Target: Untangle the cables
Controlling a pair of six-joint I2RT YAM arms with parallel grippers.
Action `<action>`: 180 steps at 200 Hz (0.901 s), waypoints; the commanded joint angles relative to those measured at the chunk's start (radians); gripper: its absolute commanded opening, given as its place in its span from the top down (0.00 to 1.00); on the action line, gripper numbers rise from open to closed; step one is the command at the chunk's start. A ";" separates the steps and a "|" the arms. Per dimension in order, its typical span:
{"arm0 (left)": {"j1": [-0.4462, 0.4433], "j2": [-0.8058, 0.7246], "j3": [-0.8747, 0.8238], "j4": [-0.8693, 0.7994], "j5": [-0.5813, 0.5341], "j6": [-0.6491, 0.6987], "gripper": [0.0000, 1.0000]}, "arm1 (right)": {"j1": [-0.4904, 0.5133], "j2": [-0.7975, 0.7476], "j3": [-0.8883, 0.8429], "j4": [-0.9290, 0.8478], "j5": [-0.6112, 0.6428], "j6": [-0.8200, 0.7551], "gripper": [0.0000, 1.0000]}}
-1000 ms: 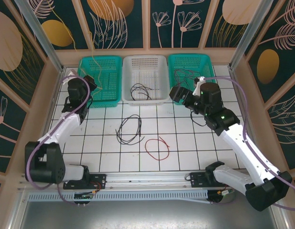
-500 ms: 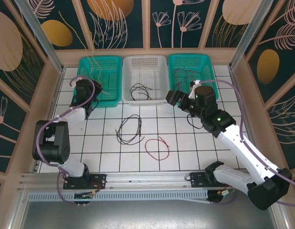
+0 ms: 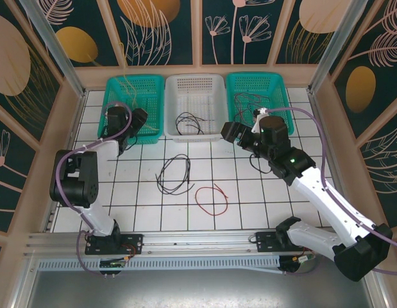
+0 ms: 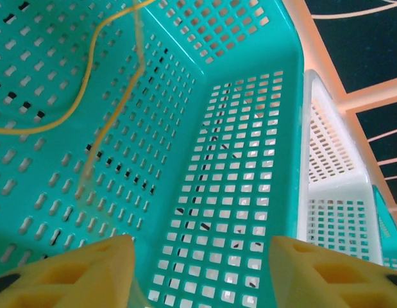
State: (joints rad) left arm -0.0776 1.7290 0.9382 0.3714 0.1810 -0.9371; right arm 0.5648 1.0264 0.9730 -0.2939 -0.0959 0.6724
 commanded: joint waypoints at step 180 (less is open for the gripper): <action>-0.012 -0.550 0.071 -0.622 0.230 0.314 0.44 | 0.407 0.329 -0.019 -0.256 0.291 0.101 0.14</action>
State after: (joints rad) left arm -0.0784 1.2381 1.1183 -0.1772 0.2436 -0.6231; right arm 0.9154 1.2884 0.9806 -0.4385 0.1295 0.7067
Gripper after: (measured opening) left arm 0.603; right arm 0.863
